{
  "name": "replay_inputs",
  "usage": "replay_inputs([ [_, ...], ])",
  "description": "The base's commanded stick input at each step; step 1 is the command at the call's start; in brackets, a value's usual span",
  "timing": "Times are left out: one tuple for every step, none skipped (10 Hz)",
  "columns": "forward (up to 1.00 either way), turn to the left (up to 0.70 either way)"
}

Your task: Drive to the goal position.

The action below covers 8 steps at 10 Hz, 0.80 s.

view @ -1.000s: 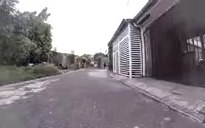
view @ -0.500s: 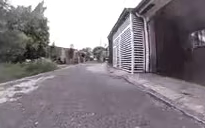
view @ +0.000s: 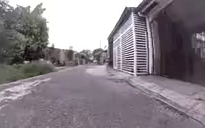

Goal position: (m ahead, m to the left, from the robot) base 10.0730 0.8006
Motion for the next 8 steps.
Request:
replay_inputs([
  [0.70, 0.00],
  [0.70, 0.00],
  [0.70, 0.00],
  [0.70, 0.00],
  [0.70, 0.00],
  [0.70, 0.00],
  [0.70, 0.00],
  [0.70, 0.00],
])
